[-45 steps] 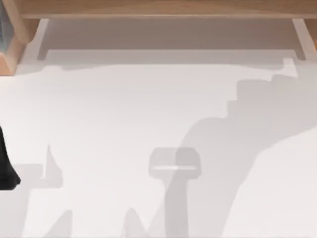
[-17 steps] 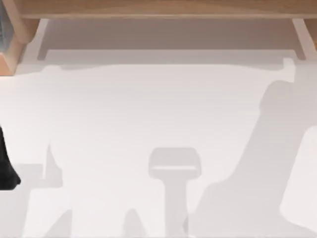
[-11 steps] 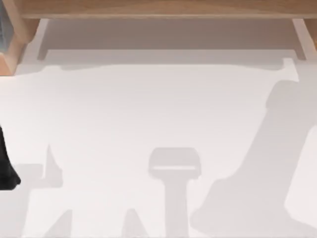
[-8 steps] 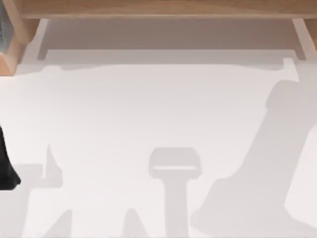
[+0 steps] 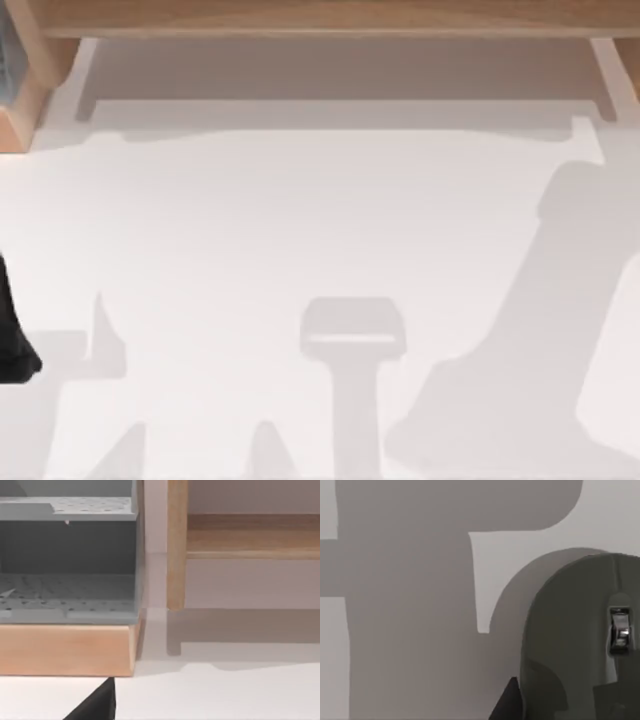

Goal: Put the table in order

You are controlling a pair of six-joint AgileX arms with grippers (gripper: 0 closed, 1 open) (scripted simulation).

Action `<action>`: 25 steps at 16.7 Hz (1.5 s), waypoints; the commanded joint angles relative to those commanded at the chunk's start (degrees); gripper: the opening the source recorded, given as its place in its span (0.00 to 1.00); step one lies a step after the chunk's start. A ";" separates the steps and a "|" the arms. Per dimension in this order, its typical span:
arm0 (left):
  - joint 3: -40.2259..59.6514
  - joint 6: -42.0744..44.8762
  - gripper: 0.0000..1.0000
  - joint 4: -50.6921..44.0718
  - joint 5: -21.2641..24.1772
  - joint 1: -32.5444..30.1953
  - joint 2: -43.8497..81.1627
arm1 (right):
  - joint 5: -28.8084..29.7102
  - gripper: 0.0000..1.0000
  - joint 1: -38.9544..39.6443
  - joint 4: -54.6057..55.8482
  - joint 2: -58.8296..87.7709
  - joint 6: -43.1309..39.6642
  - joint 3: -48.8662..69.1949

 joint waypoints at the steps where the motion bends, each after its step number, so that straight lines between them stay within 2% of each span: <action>1: 0.00 0.00 1.00 0.00 0.00 0.00 0.00 | 0.00 0.17 0.00 0.00 0.00 0.00 0.00; 3: 0.00 0.00 1.00 0.00 0.00 0.00 0.00 | 0.00 0.02 0.00 0.00 0.00 0.00 0.00; 4: 0.00 0.00 1.00 0.00 0.00 0.00 0.00 | 0.00 0.00 0.00 0.00 0.00 0.00 0.00; 16: 0.00 0.00 1.00 0.00 0.00 0.00 0.00 | -0.17 0.00 -0.46 -0.66 -2.31 -0.63 -0.23; 20: 0.00 0.00 1.00 0.00 0.00 0.00 0.00 | -0.72 0.00 -1.21 -0.24 -8.62 -2.77 -4.86; 25: 0.00 0.00 1.00 0.00 0.00 0.00 0.00 | -1.46 0.00 -2.25 5.37 -22.38 -6.51 -12.77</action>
